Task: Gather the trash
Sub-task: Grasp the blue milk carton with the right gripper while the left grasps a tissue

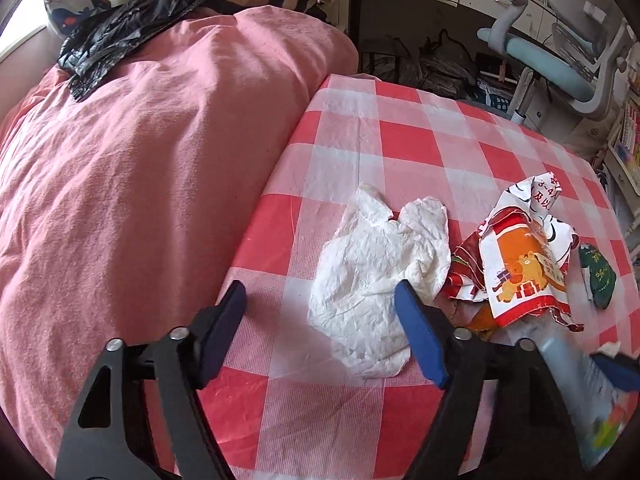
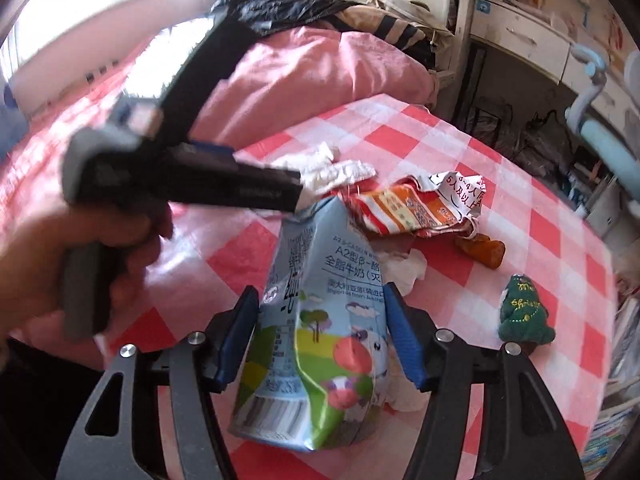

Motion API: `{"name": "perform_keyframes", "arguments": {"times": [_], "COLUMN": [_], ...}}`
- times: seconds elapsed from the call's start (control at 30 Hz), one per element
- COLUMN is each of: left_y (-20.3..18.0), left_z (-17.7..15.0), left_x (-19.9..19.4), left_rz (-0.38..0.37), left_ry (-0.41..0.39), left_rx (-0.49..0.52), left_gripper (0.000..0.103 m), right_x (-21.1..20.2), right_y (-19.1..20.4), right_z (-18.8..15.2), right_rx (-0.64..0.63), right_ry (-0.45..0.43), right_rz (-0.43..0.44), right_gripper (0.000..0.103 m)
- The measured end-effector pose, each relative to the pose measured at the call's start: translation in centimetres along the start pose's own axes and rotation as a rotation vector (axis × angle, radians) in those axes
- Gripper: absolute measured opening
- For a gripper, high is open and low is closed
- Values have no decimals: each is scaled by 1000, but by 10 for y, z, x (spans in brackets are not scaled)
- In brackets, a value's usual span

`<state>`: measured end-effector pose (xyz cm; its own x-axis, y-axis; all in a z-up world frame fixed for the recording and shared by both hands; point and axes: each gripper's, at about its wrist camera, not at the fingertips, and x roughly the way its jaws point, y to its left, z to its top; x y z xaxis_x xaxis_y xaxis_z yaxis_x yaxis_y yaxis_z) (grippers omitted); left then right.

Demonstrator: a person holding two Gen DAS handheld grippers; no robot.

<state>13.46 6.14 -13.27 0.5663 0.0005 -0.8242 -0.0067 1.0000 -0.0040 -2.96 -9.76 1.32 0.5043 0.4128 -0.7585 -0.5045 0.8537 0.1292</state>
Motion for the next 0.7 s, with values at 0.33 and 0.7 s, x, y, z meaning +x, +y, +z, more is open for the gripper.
{"name": "perform_keyframes", "arguments": {"times": [0.33, 0.7], "left_y": [18, 2], "left_z": [-3, -15], "left_x": [-20, -48], "left_rz": [-74, -71], "left_ry": [13, -34], "left_rx": [-69, 12], "left_gripper": [1, 13], "right_x": [-44, -62], "right_y": [-57, -88], "right_z": [-6, -35], "right_rx": [275, 276], "right_ry": [-135, -49], "right_rz": [159, 4], "right_gripper": [41, 41]}}
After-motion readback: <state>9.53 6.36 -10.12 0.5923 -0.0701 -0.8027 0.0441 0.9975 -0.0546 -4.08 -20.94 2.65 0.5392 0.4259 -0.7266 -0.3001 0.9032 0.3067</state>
